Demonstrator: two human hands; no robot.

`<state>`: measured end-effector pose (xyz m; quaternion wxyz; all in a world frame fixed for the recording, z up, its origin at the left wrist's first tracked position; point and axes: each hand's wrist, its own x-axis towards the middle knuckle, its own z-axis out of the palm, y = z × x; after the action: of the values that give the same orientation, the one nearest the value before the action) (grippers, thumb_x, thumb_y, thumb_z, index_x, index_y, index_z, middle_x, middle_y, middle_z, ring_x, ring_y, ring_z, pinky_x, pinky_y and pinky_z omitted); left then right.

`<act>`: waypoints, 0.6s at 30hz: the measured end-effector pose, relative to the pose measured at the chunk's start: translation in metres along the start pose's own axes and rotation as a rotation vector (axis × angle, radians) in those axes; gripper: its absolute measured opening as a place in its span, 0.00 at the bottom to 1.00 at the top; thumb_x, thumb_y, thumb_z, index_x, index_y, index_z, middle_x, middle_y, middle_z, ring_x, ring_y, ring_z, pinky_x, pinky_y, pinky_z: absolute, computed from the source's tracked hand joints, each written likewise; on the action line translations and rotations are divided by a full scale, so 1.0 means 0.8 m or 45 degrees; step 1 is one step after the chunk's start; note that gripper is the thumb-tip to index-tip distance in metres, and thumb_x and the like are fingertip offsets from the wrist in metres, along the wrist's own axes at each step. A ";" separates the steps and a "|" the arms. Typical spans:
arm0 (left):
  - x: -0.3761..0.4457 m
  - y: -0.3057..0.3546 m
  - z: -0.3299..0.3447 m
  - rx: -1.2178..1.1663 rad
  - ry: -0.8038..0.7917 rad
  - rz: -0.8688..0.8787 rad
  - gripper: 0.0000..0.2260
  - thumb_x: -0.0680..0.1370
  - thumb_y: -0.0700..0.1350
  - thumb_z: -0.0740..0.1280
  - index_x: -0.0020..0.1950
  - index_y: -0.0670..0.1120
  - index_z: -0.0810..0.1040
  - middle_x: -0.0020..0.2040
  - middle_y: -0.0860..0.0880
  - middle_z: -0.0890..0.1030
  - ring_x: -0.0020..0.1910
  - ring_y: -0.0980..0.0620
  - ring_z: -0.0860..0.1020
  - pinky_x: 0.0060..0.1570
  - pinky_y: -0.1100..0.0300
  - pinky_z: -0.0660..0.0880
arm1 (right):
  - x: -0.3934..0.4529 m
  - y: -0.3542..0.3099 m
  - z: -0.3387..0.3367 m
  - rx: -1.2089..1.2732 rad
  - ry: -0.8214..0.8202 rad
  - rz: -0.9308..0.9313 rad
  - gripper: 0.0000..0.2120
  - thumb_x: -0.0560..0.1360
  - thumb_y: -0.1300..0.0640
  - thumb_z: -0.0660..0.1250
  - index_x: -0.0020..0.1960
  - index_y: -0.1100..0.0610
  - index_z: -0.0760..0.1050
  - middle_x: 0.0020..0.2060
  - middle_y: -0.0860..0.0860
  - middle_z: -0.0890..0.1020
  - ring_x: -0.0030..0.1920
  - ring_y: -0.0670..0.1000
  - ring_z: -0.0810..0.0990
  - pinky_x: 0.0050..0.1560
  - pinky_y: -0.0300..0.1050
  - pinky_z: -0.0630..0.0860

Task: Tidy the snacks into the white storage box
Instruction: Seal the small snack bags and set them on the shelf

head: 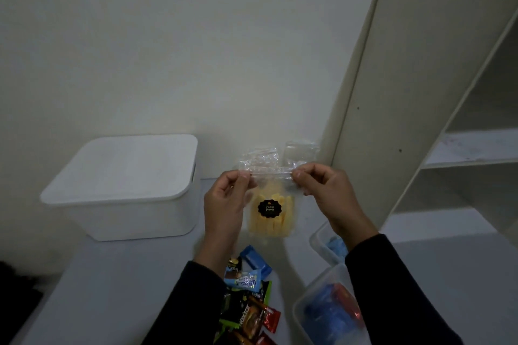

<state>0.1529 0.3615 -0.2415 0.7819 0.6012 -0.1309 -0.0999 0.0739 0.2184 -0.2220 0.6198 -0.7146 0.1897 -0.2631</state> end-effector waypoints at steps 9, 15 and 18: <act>-0.005 0.004 -0.005 -0.029 0.093 0.040 0.05 0.78 0.41 0.65 0.43 0.47 0.79 0.33 0.54 0.83 0.36 0.62 0.81 0.42 0.64 0.80 | 0.004 -0.001 0.012 0.009 -0.164 -0.059 0.08 0.73 0.59 0.70 0.36 0.51 0.79 0.34 0.49 0.79 0.36 0.46 0.74 0.39 0.38 0.72; -0.008 0.004 -0.009 0.139 0.019 0.108 0.03 0.76 0.40 0.68 0.43 0.47 0.80 0.33 0.55 0.83 0.35 0.62 0.81 0.43 0.62 0.81 | 0.003 -0.004 0.016 -0.051 -0.173 -0.087 0.06 0.73 0.59 0.70 0.38 0.52 0.79 0.35 0.46 0.81 0.37 0.43 0.76 0.41 0.34 0.72; -0.008 0.007 -0.010 0.178 0.059 0.155 0.05 0.76 0.41 0.67 0.42 0.49 0.79 0.32 0.54 0.81 0.33 0.62 0.80 0.43 0.62 0.81 | -0.001 -0.008 0.017 -0.065 -0.283 -0.083 0.05 0.74 0.58 0.70 0.39 0.52 0.80 0.36 0.47 0.81 0.38 0.42 0.77 0.40 0.31 0.73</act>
<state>0.1498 0.3721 -0.2386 0.7455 0.6474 -0.1556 -0.0289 0.0811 0.2308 -0.2169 0.6096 -0.7609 0.1030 -0.1973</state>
